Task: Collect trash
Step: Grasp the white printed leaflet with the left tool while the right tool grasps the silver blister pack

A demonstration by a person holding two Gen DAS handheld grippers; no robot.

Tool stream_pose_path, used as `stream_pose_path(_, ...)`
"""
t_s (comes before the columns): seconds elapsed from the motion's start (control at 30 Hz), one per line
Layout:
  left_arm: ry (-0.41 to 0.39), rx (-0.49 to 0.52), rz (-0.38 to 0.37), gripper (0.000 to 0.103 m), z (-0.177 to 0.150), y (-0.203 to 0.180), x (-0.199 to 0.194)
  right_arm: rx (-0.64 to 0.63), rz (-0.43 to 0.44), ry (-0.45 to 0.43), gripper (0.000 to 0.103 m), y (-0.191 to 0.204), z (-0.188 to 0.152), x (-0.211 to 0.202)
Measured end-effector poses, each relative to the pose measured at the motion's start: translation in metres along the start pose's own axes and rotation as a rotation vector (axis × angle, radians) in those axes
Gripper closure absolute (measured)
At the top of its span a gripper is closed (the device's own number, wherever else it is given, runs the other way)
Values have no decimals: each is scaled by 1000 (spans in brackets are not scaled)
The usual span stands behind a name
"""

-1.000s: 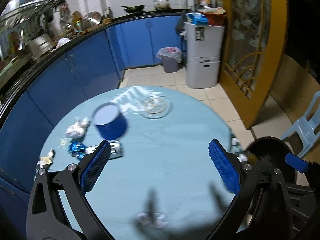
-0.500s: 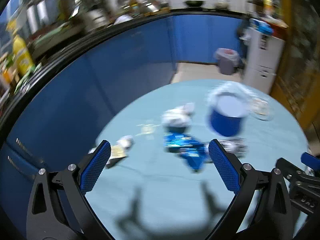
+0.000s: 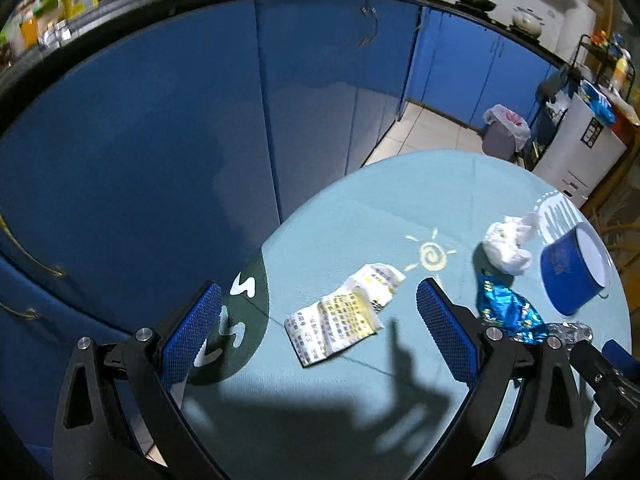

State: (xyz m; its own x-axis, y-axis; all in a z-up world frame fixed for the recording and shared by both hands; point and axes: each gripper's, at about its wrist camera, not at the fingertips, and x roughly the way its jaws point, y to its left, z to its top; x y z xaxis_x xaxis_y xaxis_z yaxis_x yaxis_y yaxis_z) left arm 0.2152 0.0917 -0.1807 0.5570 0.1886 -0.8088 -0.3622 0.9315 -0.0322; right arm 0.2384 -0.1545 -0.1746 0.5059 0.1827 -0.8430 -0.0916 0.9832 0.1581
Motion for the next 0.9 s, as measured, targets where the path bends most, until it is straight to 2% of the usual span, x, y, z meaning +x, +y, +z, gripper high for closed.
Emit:
stream_pose_path(0.27, 81, -6, -22, 13, 0, -1, 27, 2, 11, 35, 19, 4, 8, 20)
stream_pose_path(0.4, 68, 9, -11, 14, -1, -2, 29, 16, 20, 52, 19, 2, 6, 26)
stream_pose_path(0.47, 57, 13, -2, 21, -3, -3, 27, 27, 27, 62, 24, -2, 6, 29)
stream_pose_path(0.5, 56, 14, -6, 33, -2, -3, 27, 27, 31, 64, 30, -4, 6, 30)
stream_pose_path(0.53, 50, 19, -6, 46, -2, -3, 26, 23, 35, 60, 31, -4, 5, 29)
stream_pose_path(0.6, 53, 26, -24, 67, 0, -4, 23, 12, 35, 43, 31, -4, 4, 24)
stream_pose_path(0.8, 84, 4, -106, 71, 0, -7, 19, -13, -7, -23, 31, -6, -3, 3)
stream_pose_path(0.9, 68, 7, -145, 71, 2, -14, 10, -3, -15, -35, 31, -12, -4, -8)
